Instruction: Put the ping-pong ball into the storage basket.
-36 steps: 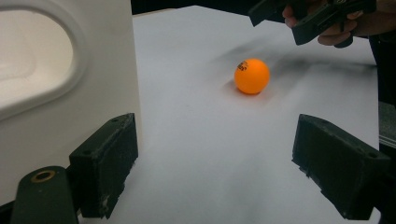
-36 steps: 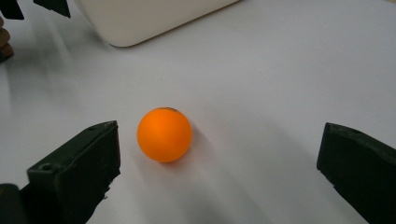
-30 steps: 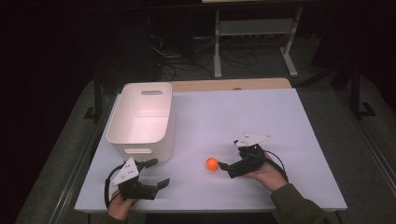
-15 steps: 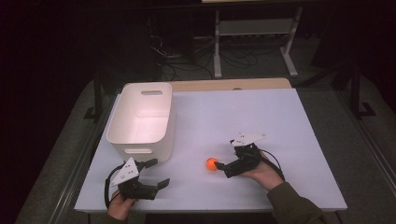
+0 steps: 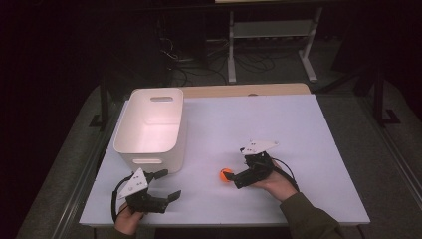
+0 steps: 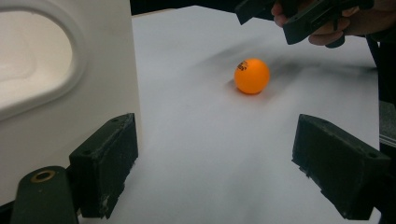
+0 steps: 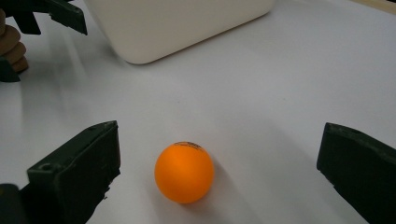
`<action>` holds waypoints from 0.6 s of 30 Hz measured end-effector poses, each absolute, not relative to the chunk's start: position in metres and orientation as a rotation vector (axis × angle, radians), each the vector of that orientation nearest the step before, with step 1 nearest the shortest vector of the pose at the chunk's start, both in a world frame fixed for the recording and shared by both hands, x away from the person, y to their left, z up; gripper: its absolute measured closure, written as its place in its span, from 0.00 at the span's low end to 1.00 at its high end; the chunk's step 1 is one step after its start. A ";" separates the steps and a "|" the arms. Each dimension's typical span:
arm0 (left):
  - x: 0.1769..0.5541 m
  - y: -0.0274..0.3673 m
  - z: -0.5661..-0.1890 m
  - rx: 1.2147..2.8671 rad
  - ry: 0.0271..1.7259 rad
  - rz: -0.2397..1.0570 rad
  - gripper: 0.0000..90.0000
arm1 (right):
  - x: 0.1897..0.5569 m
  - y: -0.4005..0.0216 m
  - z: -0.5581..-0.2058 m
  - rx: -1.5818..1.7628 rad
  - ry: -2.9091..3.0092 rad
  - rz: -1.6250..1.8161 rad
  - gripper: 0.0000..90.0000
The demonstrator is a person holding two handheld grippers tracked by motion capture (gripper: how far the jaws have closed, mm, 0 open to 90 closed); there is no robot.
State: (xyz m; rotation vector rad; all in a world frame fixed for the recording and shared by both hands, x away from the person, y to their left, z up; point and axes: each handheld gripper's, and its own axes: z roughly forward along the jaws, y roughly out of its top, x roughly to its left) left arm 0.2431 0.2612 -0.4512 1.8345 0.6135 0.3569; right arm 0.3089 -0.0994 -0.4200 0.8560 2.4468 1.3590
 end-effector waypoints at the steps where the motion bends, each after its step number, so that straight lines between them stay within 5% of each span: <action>1: 0.243 0.261 -0.451 1.835 0.614 0.357 0.16 | 0.309 -0.098 -0.420 0.856 2.446 1.361 0.00; 18: 0.243 0.260 -0.451 1.843 0.610 0.360 0.16 | 0.312 -0.087 -0.421 0.837 2.447 1.402 0.00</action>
